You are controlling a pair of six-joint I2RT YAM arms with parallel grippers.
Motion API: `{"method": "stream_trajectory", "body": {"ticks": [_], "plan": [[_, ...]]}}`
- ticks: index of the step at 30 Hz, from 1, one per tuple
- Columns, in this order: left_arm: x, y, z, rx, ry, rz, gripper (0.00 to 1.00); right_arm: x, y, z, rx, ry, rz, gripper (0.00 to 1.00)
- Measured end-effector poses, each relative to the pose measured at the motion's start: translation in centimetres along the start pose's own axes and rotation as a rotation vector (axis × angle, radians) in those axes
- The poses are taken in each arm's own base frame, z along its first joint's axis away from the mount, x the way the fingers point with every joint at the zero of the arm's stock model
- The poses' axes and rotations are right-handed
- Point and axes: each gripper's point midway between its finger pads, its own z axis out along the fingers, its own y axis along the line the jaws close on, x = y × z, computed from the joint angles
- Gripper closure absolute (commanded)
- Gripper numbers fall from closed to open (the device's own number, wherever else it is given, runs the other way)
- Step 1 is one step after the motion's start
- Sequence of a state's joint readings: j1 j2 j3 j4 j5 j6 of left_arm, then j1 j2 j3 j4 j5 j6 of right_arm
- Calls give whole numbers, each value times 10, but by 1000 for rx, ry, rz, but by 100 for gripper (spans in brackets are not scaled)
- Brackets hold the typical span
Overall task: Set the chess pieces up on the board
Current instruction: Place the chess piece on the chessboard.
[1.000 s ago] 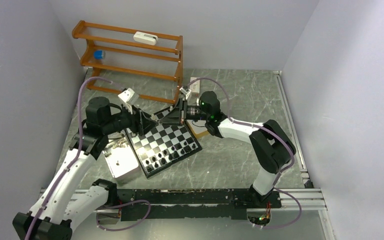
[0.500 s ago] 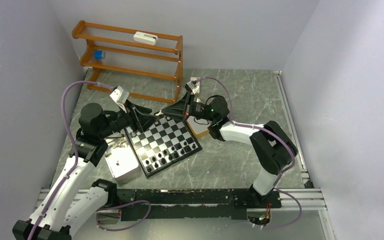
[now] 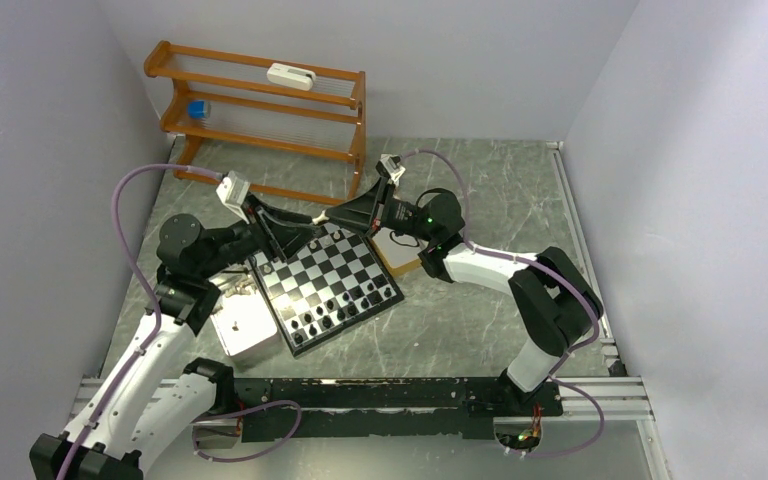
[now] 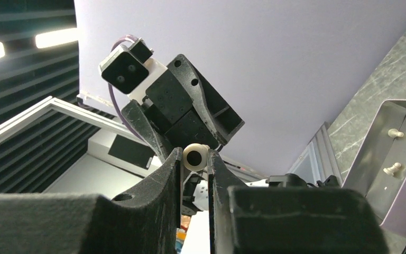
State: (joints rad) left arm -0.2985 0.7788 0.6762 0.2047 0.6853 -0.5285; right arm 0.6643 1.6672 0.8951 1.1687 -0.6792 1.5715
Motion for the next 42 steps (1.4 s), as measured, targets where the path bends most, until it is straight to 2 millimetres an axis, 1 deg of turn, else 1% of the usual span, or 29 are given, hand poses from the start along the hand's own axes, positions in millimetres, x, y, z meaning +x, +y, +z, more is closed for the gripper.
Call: {"method": "stream_trajectory", "body": {"ticks": [3,7,14,19,26,29,31,32,34,37,40,41,42], "plan": [[-4,-4,1,19,-18,-3,52,1,0,1,-1,1,4,84],[-6,-6,1,31,-29,-3,53,3,0,2,-1,3,7,84],[-3,-4,1,32,-31,-11,62,6,1,3,-4,8,13,84],[-2,-4,1,31,-29,-12,72,8,2,4,-6,10,14,84],[-3,-4,0,29,-35,4,90,9,4,5,-16,14,12,83],[-2,-3,0,24,-27,17,94,9,4,5,-14,14,11,82],[-3,-3,0,19,-19,29,95,9,4,5,-14,15,8,80],[-3,-3,-1,16,-14,37,95,9,3,5,-14,15,5,77],[-3,-2,-1,8,-3,50,95,10,3,6,-14,16,0,69],[-4,2,-3,-25,19,73,95,11,0,6,-2,18,-1,52],[-13,7,-5,-88,44,106,95,12,-8,4,23,18,6,34],[-17,8,-5,-109,53,116,95,12,-12,2,32,15,6,15],[-21,12,-6,-144,73,125,95,13,-16,0,42,13,13,2]]}}
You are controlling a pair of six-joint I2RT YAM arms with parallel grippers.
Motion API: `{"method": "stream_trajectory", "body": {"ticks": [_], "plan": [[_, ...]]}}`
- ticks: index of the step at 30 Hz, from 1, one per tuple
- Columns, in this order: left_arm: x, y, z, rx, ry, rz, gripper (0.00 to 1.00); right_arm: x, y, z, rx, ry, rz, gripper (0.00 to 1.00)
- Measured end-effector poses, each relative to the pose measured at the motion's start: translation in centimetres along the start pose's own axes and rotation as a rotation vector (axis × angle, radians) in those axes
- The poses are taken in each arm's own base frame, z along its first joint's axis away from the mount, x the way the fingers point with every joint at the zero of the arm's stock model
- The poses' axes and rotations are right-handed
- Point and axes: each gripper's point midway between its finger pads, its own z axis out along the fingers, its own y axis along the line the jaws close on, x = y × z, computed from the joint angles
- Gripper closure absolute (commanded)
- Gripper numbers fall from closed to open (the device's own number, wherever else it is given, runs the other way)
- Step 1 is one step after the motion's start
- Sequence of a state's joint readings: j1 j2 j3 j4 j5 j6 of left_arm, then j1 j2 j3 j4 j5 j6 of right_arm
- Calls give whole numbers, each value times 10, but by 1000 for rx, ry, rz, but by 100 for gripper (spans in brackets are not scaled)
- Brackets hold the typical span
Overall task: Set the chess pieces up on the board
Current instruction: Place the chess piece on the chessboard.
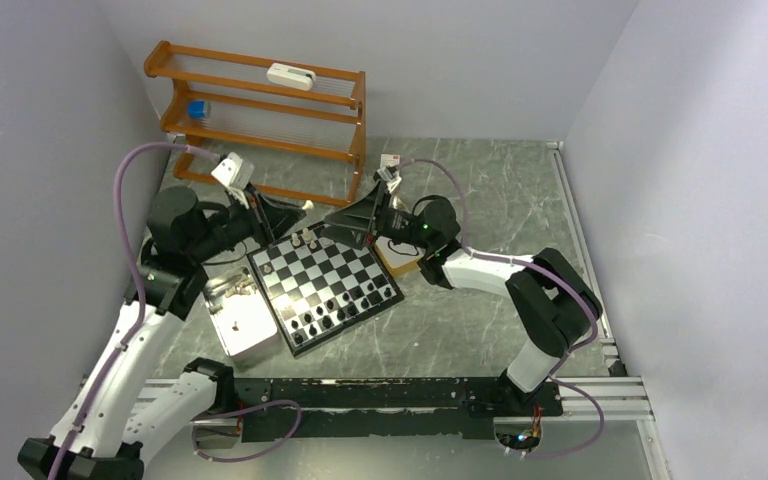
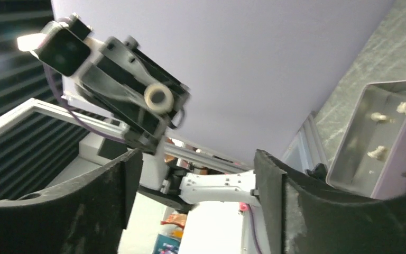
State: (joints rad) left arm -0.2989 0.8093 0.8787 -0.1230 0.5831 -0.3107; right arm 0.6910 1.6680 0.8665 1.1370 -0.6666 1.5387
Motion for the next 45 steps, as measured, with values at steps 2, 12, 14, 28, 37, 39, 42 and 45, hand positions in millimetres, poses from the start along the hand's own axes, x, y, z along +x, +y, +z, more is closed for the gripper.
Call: {"method": "stream_trajectory", "body": {"ticks": [2,12,14,28,37,39,42,45], "plan": [[-5,7,1,-48,34,19,95,1,-9,-5,23,-6,13,0],[41,73,-18,-389,389,19,95,3,-27,-28,173,-20,-110,0],[54,85,-24,-447,469,16,95,1,-15,-32,201,-32,-203,0],[141,164,-44,-662,961,11,94,-5,12,-65,349,-73,-556,0],[177,196,-52,-715,1127,-39,94,-5,14,-76,402,-65,-617,0],[183,201,-53,-721,1162,-44,94,-7,20,-77,402,-76,-637,0],[188,209,-49,-716,1204,-47,93,-9,27,-79,405,-93,-663,0],[192,217,-47,-727,1229,-49,94,-12,35,-82,408,-116,-692,0]]}}
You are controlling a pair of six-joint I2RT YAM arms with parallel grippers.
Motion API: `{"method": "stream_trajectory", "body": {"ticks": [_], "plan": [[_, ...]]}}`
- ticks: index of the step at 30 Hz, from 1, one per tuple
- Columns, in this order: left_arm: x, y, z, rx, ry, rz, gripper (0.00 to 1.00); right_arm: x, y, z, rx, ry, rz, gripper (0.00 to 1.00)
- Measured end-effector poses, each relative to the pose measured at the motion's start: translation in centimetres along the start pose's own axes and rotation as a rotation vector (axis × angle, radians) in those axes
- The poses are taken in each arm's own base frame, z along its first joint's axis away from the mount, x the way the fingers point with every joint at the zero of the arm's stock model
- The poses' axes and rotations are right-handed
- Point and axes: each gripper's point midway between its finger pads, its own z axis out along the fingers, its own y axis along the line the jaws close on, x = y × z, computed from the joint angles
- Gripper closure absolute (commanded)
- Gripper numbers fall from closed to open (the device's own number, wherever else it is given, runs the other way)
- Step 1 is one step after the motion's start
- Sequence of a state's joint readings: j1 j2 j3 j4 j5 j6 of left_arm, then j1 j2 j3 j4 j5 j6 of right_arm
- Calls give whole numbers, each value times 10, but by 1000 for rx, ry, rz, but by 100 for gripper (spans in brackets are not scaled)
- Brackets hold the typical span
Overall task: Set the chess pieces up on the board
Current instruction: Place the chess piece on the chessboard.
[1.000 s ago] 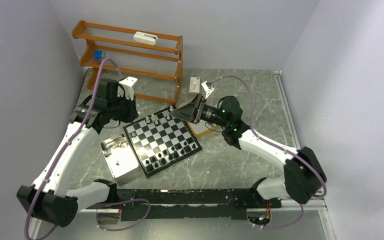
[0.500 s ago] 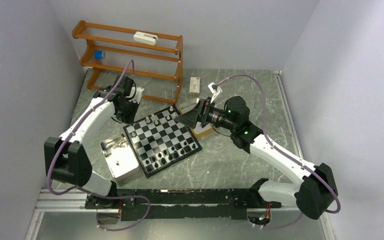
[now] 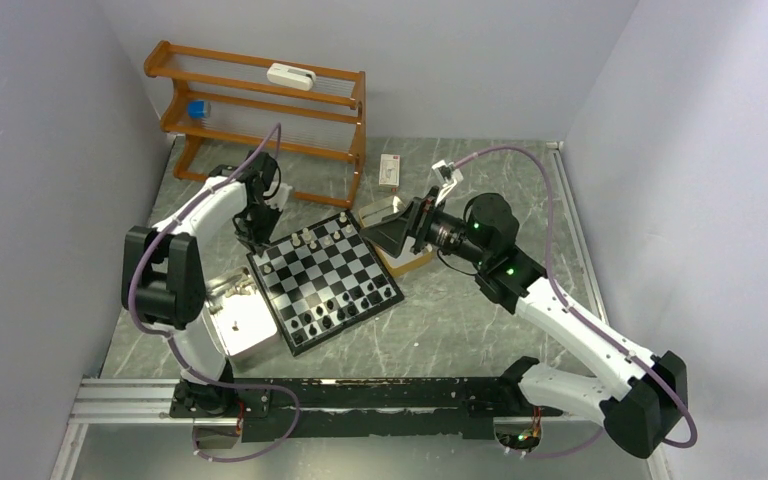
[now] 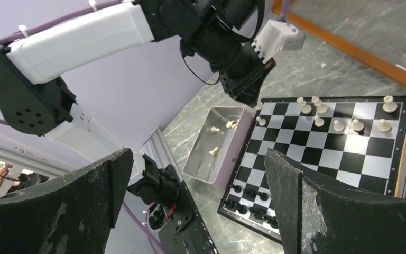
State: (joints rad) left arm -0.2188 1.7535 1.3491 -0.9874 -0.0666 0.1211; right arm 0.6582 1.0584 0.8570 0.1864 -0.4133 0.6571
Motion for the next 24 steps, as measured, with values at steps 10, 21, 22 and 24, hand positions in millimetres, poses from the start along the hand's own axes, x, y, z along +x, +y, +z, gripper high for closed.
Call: {"method": "stream_trajectory", "body": {"ticks": [10,21,22,24], "plan": [[7,10,18,-15,64,-16,95,-13,4,-9,25,-42,-47,0],[2,9,30,-2,66,-2,94,-12,-3,-9,57,-38,-67,0],[1,9,32,-1,70,-2,93,-11,-4,-9,61,-36,-69,0],[1,8,35,5,76,-2,93,-12,-4,-10,63,-34,-71,0]]}}
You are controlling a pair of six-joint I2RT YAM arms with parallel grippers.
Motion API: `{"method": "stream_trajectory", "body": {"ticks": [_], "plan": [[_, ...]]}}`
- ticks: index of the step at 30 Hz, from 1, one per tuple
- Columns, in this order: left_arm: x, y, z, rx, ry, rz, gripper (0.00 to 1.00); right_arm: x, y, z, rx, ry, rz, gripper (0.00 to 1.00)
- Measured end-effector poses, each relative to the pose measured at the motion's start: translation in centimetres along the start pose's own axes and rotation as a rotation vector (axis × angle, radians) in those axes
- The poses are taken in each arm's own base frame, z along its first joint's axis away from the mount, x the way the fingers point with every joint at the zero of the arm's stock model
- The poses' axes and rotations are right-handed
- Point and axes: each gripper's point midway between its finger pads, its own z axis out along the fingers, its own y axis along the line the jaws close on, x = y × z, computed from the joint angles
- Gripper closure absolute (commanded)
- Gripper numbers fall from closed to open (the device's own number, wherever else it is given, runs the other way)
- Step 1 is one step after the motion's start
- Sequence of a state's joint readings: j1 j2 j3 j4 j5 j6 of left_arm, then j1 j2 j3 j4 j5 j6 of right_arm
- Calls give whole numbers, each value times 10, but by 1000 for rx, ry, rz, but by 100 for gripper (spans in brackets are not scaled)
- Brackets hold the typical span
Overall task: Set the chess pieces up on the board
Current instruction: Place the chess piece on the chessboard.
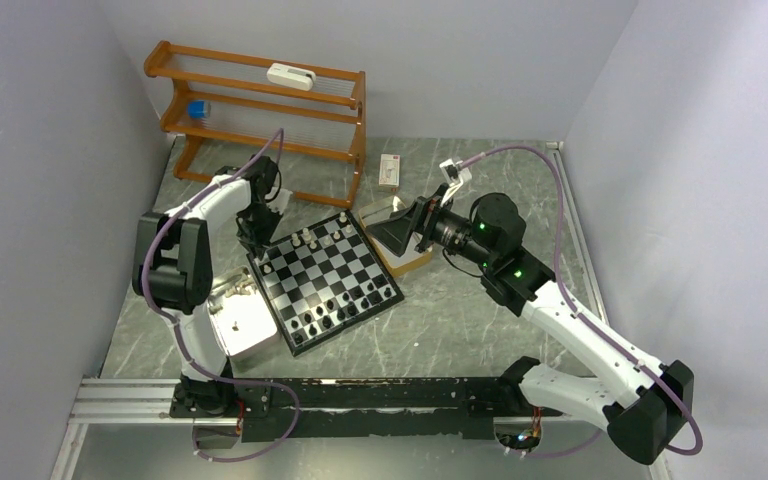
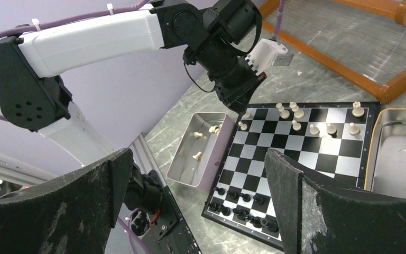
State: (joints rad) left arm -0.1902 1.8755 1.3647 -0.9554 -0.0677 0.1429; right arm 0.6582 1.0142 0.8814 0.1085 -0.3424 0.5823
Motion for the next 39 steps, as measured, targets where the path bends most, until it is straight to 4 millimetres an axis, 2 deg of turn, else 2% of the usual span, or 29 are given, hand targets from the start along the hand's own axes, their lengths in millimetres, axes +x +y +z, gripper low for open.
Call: {"method": "stream_trajectory", "body": {"ticks": [6,9,15,34,39], "plan": [[-1,-1,1,8,0,2,92,-2,0,0,2,-4,-1,0],[-1,-1,1,7,-1,2,86,-2,0,0,5,-7,-1,0],[-1,0,1,1,1,1,82,-3,-2,0,13,-12,-1,0],[-6,2,0,-9,-15,0,80,-4,-1,0,12,-16,-3,0],[-6,2,0,-8,-15,0,73,-6,0,-2,11,-22,-5,0]]}}
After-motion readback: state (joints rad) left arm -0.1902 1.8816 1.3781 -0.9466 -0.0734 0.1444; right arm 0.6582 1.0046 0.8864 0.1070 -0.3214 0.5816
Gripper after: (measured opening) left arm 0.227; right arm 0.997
